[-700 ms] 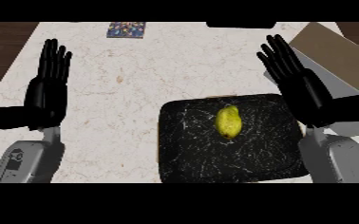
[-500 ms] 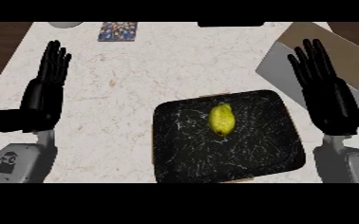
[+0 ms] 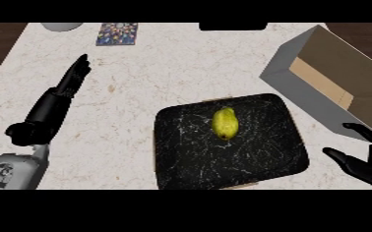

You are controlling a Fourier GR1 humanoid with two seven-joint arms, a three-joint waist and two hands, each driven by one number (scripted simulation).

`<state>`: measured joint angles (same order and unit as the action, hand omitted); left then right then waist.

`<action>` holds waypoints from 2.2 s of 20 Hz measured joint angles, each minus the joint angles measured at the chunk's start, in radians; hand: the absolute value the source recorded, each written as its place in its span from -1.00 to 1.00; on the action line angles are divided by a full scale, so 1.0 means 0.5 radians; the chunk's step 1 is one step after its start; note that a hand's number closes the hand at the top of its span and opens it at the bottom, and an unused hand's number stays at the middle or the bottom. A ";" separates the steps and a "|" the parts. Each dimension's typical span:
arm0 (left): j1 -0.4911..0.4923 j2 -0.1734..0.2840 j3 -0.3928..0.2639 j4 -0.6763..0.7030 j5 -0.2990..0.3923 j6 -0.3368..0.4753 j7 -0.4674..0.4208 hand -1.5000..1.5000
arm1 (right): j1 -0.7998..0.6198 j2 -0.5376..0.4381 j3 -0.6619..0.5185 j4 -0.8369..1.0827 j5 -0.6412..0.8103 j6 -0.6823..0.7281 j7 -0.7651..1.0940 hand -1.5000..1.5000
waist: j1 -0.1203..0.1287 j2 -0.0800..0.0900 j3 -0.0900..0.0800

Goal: Pick the pear from the tray and place it in the cardboard box

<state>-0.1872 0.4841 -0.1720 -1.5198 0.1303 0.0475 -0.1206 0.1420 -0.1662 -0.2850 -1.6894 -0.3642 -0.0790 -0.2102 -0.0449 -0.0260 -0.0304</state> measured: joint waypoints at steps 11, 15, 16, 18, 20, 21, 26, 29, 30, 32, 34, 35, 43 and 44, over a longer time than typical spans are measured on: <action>-0.055 -0.026 -0.076 -0.034 -0.067 -0.074 0.053 0.00 | 0.315 -0.244 0.220 -0.166 0.540 0.131 -0.057 -1.00 | 0.082 0.023 0.013; -0.102 -0.041 -0.070 -0.007 -0.078 -0.088 0.073 0.00 | 0.307 -0.416 0.354 -0.313 0.677 0.236 0.258 -1.00 | 0.088 0.039 0.033; -0.103 -0.043 -0.061 0.009 -0.078 -0.098 0.057 0.00 | 0.274 -0.441 0.390 -0.330 0.699 0.258 0.344 -1.00 | 0.092 0.043 0.038; -0.129 -0.049 -0.053 0.012 -0.078 -0.109 0.078 0.00 | 0.223 -0.496 0.457 -0.425 0.747 0.292 0.559 -1.00 | 0.094 0.047 0.046; -0.126 -0.052 -0.044 0.006 -0.086 -0.117 0.083 0.00 | 0.157 -0.549 0.507 -0.516 0.791 0.322 0.783 -1.00 | 0.097 0.049 0.050; -0.114 -0.051 -0.036 -0.001 -0.083 -0.127 0.085 0.00 | 0.136 -0.567 0.536 -0.569 0.814 0.334 0.898 -1.00 | 0.098 0.049 0.052; -0.105 -0.092 -0.025 -0.009 -0.129 -0.147 0.091 0.00 | -0.110 -0.593 0.658 -0.653 0.842 0.429 1.391 -1.00 | 0.100 0.052 0.057; -0.106 -0.140 -0.021 0.025 -0.182 -0.152 0.066 0.00 | -0.187 -0.551 0.734 -0.683 0.854 0.474 1.598 -1.00 | 0.095 0.052 0.058; -0.127 -0.141 -0.002 0.007 -0.179 -0.168 0.108 0.00 | -0.230 -0.532 0.746 -0.692 0.856 0.481 1.669 -1.00 | 0.095 0.052 0.059; -0.111 -0.163 0.029 -0.003 -0.191 -0.198 0.108 0.00 | -0.275 -0.483 0.775 -0.684 0.874 0.505 1.744 -1.00 | 0.094 0.052 0.060; -0.077 -0.169 0.068 -0.002 -0.203 -0.233 0.078 0.00 | -0.293 -0.431 0.814 -0.689 0.908 0.518 1.799 -1.00 | 0.093 0.051 0.059; -0.080 -0.179 0.077 0.025 -0.223 -0.239 0.056 0.00 | -0.320 -0.397 0.850 -0.715 0.934 0.509 1.870 -1.00 | 0.092 0.052 0.060; -0.066 -0.247 0.162 -0.015 -0.298 -0.325 0.086 0.00 | -0.453 -0.223 0.942 -0.507 1.218 0.485 1.946 -1.00 | 0.092 0.051 0.060; -0.070 -0.253 0.184 0.008 -0.307 -0.342 0.071 0.00 | -0.485 -0.206 0.933 -0.483 1.237 0.493 1.958 -1.00 | 0.092 0.052 0.061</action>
<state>-0.2221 0.3575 -0.0801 -1.5159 -0.0233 -0.1233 -0.0849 -0.1004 -0.2695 0.1818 -1.9309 0.2542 0.1675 0.7690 0.0009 -0.0001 0.0000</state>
